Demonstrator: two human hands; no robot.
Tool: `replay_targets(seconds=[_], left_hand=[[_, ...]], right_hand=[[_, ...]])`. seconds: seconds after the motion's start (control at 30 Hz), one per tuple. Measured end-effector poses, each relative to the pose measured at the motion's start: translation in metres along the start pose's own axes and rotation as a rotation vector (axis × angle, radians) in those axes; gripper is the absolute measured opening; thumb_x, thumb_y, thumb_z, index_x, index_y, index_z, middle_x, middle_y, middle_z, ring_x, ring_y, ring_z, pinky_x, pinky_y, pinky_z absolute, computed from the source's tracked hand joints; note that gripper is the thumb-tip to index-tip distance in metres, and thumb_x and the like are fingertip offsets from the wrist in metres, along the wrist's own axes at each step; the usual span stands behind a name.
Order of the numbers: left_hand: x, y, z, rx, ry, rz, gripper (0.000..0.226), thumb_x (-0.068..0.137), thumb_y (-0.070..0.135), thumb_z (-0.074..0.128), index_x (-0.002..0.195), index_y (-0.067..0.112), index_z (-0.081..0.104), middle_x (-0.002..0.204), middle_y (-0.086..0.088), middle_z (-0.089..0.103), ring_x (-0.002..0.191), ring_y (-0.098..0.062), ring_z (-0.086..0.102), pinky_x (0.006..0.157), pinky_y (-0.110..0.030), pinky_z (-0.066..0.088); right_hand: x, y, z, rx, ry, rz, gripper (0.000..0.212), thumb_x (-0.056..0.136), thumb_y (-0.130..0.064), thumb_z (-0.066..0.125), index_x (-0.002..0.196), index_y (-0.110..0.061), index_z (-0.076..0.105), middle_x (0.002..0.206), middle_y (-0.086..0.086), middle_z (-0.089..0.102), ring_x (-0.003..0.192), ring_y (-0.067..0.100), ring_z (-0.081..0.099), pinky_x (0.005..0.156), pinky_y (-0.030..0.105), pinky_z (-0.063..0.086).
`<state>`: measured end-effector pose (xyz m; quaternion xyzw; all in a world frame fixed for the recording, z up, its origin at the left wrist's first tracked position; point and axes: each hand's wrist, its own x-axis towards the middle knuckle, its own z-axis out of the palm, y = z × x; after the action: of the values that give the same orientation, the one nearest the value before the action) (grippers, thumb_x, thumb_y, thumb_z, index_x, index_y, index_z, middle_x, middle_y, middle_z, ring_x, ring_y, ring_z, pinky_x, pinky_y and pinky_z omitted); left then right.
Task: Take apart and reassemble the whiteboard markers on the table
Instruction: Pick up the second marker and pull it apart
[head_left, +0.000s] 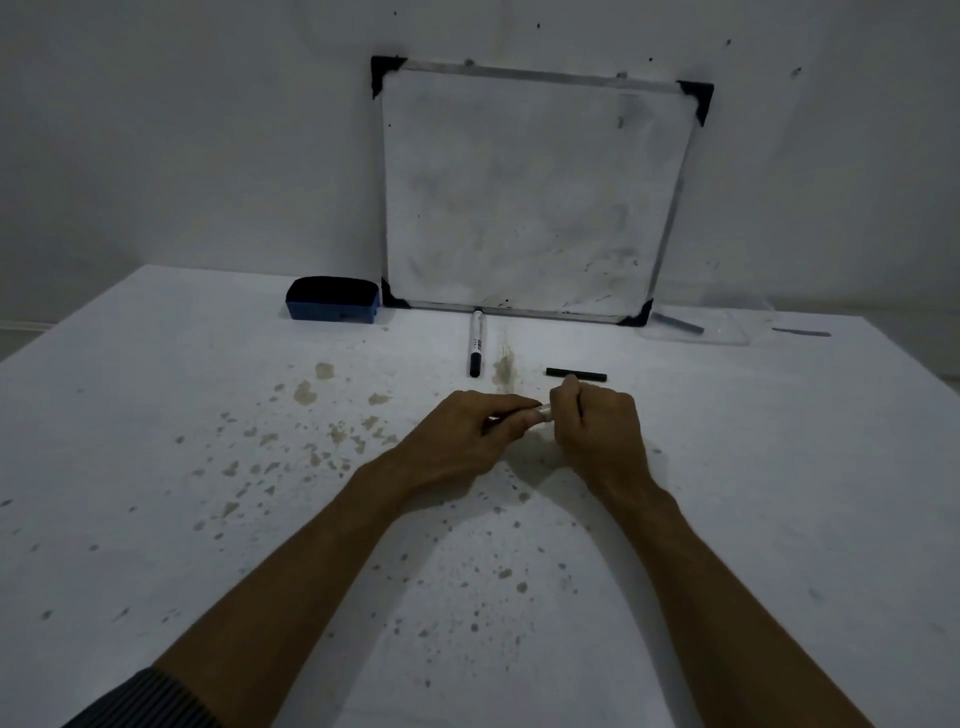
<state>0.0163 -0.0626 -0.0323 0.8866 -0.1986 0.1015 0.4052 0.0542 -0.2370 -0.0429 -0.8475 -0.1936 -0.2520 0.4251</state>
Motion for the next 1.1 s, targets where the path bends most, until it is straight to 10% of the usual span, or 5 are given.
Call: replay_targets(seconds=[0.13,0.3,0.4,0.77,1.1], left_hand=[[0.001,0.003,-0.01,-0.259,-0.153,-0.218,0.033,0.102,0.036,0.057,0.127,0.022,0.073,0.079,0.013,0.071,0.051,0.004,0.058,0.05,-0.009,0.044],[-0.004,-0.01,-0.004,0.091,-0.022,0.052,0.038,0.099,0.041,0.06,0.131,0.022,0.07,0.107,0.011,0.077,0.078,0.009,0.067,0.076,-0.006,0.052],[-0.001,-0.006,-0.005,0.08,-0.078,0.0,0.036,0.102,0.036,0.057,0.132,0.019,0.069,0.107,0.008,0.078,0.08,0.011,0.064,0.073,-0.003,0.05],[-0.004,-0.017,-0.053,-0.68,-0.357,-0.481,0.041,0.103,0.041,0.049,0.121,0.015,0.075,0.065,0.004,0.041,0.047,-0.01,0.027,0.044,-0.029,0.018],[0.0,-0.011,-0.029,-0.757,-0.037,-0.446,0.028,0.107,0.022,0.051,0.122,0.003,0.065,0.086,-0.004,0.066,0.072,-0.017,0.062,0.067,-0.03,0.053]], right_hand=[[-0.001,-0.001,-0.008,0.009,-0.012,-0.105,0.06,0.103,-0.035,0.037,0.059,-0.001,0.058,0.051,0.012,0.055,0.044,0.023,0.049,0.047,0.03,0.037],[-0.005,-0.004,-0.003,-0.032,-0.266,0.219,0.062,0.109,-0.038,0.037,0.052,-0.016,0.049,0.047,-0.003,0.048,0.043,0.012,0.045,0.048,0.014,0.036],[-0.004,-0.006,-0.008,-0.125,-0.31,0.157,0.047,0.108,-0.026,0.033,0.069,-0.01,0.052,0.059,0.007,0.053,0.058,0.025,0.052,0.062,0.036,0.046],[0.004,-0.005,-0.007,-0.116,0.12,-0.248,0.048,0.106,-0.028,0.038,0.067,-0.004,0.052,0.056,0.013,0.045,0.055,0.028,0.042,0.051,0.04,0.038],[0.0,0.022,0.006,-0.213,-0.262,0.053,0.026,0.095,-0.053,0.061,0.091,-0.028,0.069,0.087,-0.01,0.065,0.088,0.014,0.057,0.084,0.041,0.051]])
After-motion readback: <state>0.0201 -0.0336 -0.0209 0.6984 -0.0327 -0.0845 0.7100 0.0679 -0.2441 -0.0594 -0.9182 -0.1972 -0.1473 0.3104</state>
